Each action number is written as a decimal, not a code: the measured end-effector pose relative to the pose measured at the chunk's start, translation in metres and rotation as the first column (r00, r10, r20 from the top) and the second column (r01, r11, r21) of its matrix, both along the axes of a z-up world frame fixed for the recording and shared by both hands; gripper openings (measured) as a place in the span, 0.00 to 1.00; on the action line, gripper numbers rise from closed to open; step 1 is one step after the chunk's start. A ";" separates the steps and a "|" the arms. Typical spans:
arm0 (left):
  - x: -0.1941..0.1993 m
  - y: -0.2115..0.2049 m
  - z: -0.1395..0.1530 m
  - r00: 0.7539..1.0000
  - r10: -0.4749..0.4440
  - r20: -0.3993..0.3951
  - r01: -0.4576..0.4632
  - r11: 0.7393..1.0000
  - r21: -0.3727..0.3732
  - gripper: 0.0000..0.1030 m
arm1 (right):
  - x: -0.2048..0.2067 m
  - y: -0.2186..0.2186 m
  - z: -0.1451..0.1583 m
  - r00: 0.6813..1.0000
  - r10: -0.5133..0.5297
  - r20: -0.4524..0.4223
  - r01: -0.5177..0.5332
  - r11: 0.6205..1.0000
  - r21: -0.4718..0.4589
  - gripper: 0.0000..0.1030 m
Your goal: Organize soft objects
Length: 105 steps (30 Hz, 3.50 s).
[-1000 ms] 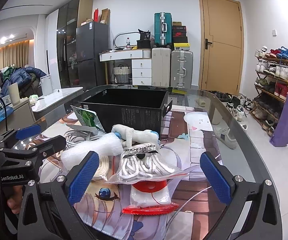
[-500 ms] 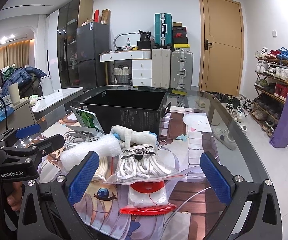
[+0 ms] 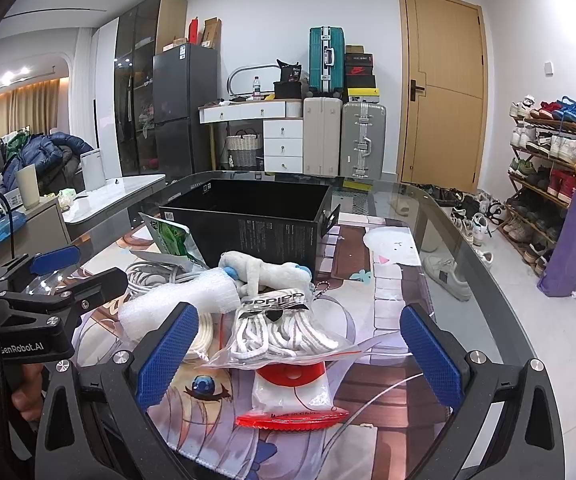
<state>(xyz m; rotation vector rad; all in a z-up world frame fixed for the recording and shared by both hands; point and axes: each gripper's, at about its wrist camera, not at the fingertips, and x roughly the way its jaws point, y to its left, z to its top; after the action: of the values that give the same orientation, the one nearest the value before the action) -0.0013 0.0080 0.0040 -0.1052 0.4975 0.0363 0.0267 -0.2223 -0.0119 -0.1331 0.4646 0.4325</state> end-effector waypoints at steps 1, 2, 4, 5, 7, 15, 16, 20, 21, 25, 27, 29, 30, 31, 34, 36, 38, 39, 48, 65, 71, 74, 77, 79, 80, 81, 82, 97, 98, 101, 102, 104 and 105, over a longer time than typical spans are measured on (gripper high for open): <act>0.000 0.000 0.000 1.000 0.001 -0.001 -0.001 1.000 0.001 1.00 | 0.000 0.000 0.000 1.000 0.000 0.000 0.000 1.000 -0.001 1.00; 0.000 0.000 0.000 1.000 0.001 -0.002 -0.001 1.000 0.001 1.00 | 0.000 0.000 0.000 1.000 0.000 0.001 0.000 1.000 -0.001 1.00; 0.000 0.000 0.000 1.000 0.000 -0.001 0.000 1.000 -0.001 1.00 | 0.000 0.000 0.000 1.000 0.000 -0.001 0.000 1.000 -0.001 1.00; 0.000 0.001 0.000 1.000 -0.002 -0.001 0.002 1.000 -0.002 1.00 | 0.000 0.000 0.000 1.000 -0.001 0.000 0.001 1.000 -0.001 1.00; 0.000 0.000 0.000 1.000 -0.003 -0.002 0.003 1.000 0.000 1.00 | 0.000 -0.001 0.000 1.000 0.001 -0.003 -0.001 1.000 -0.003 1.00; 0.002 0.004 0.001 1.000 -0.012 0.002 0.012 1.000 -0.015 1.00 | 0.000 0.000 0.000 1.000 -0.003 -0.003 0.003 1.000 -0.012 1.00; 0.002 0.005 0.001 1.000 -0.015 -0.001 0.015 1.000 -0.019 1.00 | 0.000 -0.002 0.000 1.000 -0.003 -0.007 0.003 1.000 -0.015 1.00; 0.003 0.008 0.001 1.000 -0.010 -0.008 0.010 1.000 -0.011 1.00 | 0.003 0.001 -0.001 1.000 -0.002 -0.020 0.001 0.999 -0.036 1.00; 0.003 0.008 0.002 1.000 -0.015 -0.010 0.014 1.000 -0.013 1.00 | 0.003 0.001 -0.001 1.000 -0.004 -0.021 0.003 0.999 -0.044 1.00; 0.004 0.009 0.003 0.999 -0.033 -0.014 0.033 0.999 -0.007 1.00 | 0.007 -0.002 -0.004 0.999 0.003 -0.051 -0.006 0.998 -0.062 1.00; 0.004 0.010 0.003 0.999 -0.037 -0.020 0.037 0.999 -0.005 1.00 | 0.011 -0.001 -0.004 0.998 0.005 -0.063 -0.010 0.997 -0.074 1.00; 0.006 0.011 0.002 0.999 -0.044 -0.029 0.043 0.999 -0.014 1.00 | 0.012 -0.001 -0.003 0.998 -0.003 -0.060 -0.002 0.996 -0.084 1.00; 0.007 0.011 0.003 0.998 -0.049 -0.029 0.049 0.999 -0.018 1.00 | 0.013 -0.001 -0.002 0.998 -0.001 -0.060 -0.004 0.997 -0.081 1.00; 0.007 0.010 0.003 0.998 -0.058 -0.032 0.057 0.998 -0.020 1.00 | 0.014 -0.001 0.000 0.998 0.004 -0.067 -0.010 0.997 -0.077 1.00; 0.009 0.009 0.005 0.997 -0.071 -0.029 0.071 0.997 -0.017 1.00 | 0.018 0.006 0.002 0.996 0.026 -0.083 -0.035 0.994 -0.104 1.00; 0.011 0.008 0.006 0.997 -0.076 -0.030 0.075 0.997 -0.011 1.00 | 0.020 0.012 0.001 0.994 0.044 -0.098 -0.057 0.990 -0.131 1.00; 0.012 0.007 0.006 0.996 -0.088 -0.035 0.088 0.996 -0.007 1.00 | 0.025 0.019 -0.001 0.991 0.052 -0.121 -0.073 0.982 -0.172 1.00; 0.013 0.007 0.006 0.995 -0.096 -0.038 0.096 0.995 -0.006 1.00 | 0.027 0.022 -0.003 0.990 0.055 -0.132 -0.079 0.980 -0.185 1.00; 0.018 0.003 0.004 0.988 -0.145 -0.047 0.146 0.989 0.008 1.00 | 0.053 0.038 -0.016 0.973 0.054 -0.226 -0.107 0.968 -0.228 1.00; 0.018 0.002 -0.002 0.984 -0.164 -0.069 0.166 0.986 0.023 1.00 | 0.067 0.042 -0.024 0.949 0.093 -0.300 -0.151 0.973 -0.175 0.68; 0.019 -0.002 -0.002 0.981 -0.176 -0.086 0.178 0.984 0.015 1.00 | 0.053 0.037 -0.019 0.960 0.116 -0.253 -0.158 0.975 -0.153 0.53; 0.020 -0.004 -0.002 0.979 -0.183 -0.092 0.185 0.983 0.013 1.00 | 0.049 0.034 -0.017 0.962 0.119 -0.246 -0.159 0.976 -0.151 0.51; 0.022 -0.006 0.001 0.973 -0.207 -0.098 0.208 0.978 -0.004 1.00 | 0.045 0.031 -0.012 0.968 0.121 -0.220 -0.155 0.978 -0.143 0.50; 0.025 -0.008 0.001 0.966 -0.233 -0.109 0.232 0.972 -0.022 1.00 | 0.041 0.027 -0.006 0.974 0.118 -0.195 -0.145 0.981 -0.129 0.50; 0.026 -0.010 0.001 0.963 -0.245 -0.109 0.244 0.969 -0.023 1.00 | 0.039 0.024 -0.004 0.975 0.116 -0.187 -0.140 0.983 -0.122 0.50; 0.027 -0.012 0.002 0.963 -0.248 -0.107 0.248 0.969 -0.014 1.00 | 0.037 0.022 -0.002 0.978 0.110 -0.179 -0.132 0.984 -0.116 0.50; 0.027 -0.014 0.002 0.962 -0.251 -0.108 0.252 0.968 -0.004 0.99 | 0.035 0.020 0.000 0.980 0.104 -0.168 -0.122 0.987 -0.105 0.50; 0.028 -0.055 -0.006 0.931 -0.336 -0.143 0.357 0.920 0.164 0.51 | 0.023 0.003 0.000 0.981 0.120 -0.153 -0.126 0.992 -0.028 0.50; 0.028 -0.056 -0.008 0.929 -0.339 -0.149 0.362 0.917 0.166 0.45 | 0.023 0.003 0.001 0.981 0.119 -0.153 -0.125 0.992 -0.026 0.50; 0.027 -0.059 -0.009 0.922 -0.350 -0.164 0.376 0.912 0.165 0.38 | 0.022 0.002 0.002 0.982 0.118 -0.150 -0.123 0.992 -0.024 0.50; 0.026 -0.058 -0.008 0.920 -0.354 -0.167 0.379 0.913 0.154 0.38 | 0.021 0.002 0.002 0.982 0.117 -0.148 -0.122 0.992 -0.026 0.50; 0.022 -0.055 -0.005 0.917 -0.366 -0.156 0.385 0.916 0.112 0.37 | 0.022 0.001 0.002 0.982 0.116 -0.149 -0.121 0.992 -0.024 0.50; 0.021 -0.052 -0.003 0.918 -0.365 -0.154 0.382 0.919 0.098 0.37 | 0.022 0.001 0.002 0.982 0.116 -0.150 -0.121 0.992 -0.025 0.50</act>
<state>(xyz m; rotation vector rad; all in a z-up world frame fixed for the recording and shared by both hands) 0.0200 -0.0444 0.0008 0.1199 0.6406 -0.3033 0.0484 -0.2214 -0.0094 -0.1625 0.6124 0.5544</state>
